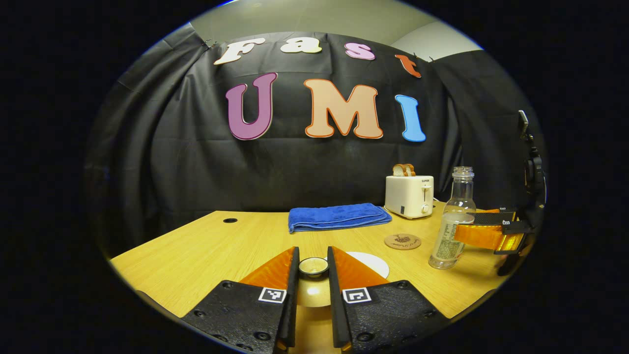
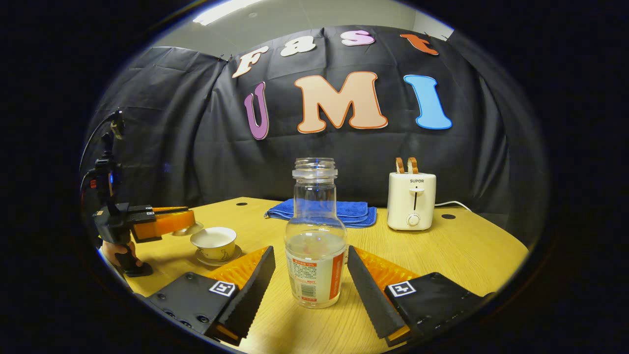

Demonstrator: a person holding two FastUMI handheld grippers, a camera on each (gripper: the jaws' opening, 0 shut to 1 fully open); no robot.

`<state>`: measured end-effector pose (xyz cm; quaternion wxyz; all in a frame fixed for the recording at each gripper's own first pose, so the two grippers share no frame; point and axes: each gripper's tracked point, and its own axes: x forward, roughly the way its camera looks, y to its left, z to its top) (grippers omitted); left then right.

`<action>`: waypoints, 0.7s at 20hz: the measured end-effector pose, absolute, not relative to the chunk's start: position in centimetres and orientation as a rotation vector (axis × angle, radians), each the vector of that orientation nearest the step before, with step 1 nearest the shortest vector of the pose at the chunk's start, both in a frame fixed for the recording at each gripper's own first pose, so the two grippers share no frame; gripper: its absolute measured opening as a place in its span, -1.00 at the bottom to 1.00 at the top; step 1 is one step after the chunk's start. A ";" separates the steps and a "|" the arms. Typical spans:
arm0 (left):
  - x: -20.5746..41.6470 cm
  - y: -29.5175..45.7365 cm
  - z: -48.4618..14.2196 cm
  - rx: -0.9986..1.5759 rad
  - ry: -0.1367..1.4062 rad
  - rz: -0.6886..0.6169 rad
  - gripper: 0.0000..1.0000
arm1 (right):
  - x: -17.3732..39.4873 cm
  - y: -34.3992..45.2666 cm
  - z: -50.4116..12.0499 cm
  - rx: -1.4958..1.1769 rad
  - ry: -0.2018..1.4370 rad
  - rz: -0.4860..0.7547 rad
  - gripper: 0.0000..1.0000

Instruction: Open the teacup lid with one hand, grasp the water bottle and pour water into the teacup with the other hand; after pouring, place the water bottle on the coaster and then close the teacup lid.

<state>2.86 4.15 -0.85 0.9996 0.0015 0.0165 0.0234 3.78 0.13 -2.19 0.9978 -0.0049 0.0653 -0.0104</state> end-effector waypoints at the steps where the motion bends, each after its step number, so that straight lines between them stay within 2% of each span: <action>1: 2.5 4.6 -0.6 0.001 0.027 0.056 -0.46 | 4.0 0.0 -2.5 -0.010 0.149 -0.026 0.91; 3: 1.7 5.6 -0.3 0.002 0.005 0.074 -0.46 | 4.5 -0.1 -3.2 -0.007 0.189 -0.038 0.91; 4: 1.7 6.0 -0.5 0.002 0.008 0.083 -0.46 | 4.7 -0.1 -3.5 -0.006 0.208 -0.044 0.84; 8: 1.2 7.0 -0.6 0.001 0.009 0.106 -0.47 | 5.6 0.1 -4.6 -0.014 0.269 -0.053 0.97; 9: 1.2 6.9 -0.5 0.003 0.008 0.104 -0.47 | 5.9 0.1 -4.6 -0.014 0.276 -0.057 0.86; 10: 1.3 6.9 -0.5 0.003 0.006 0.102 -0.46 | 6.3 0.0 -4.8 -0.017 0.286 -0.068 0.92; 13: 1.2 6.9 -0.5 0.002 0.006 0.098 -0.46 | 6.4 0.1 -4.8 -0.025 0.287 -0.080 0.63; 14: 1.2 7.0 -0.5 0.002 0.007 0.099 -0.46 | 6.5 0.2 -4.8 -0.037 0.283 -0.083 0.65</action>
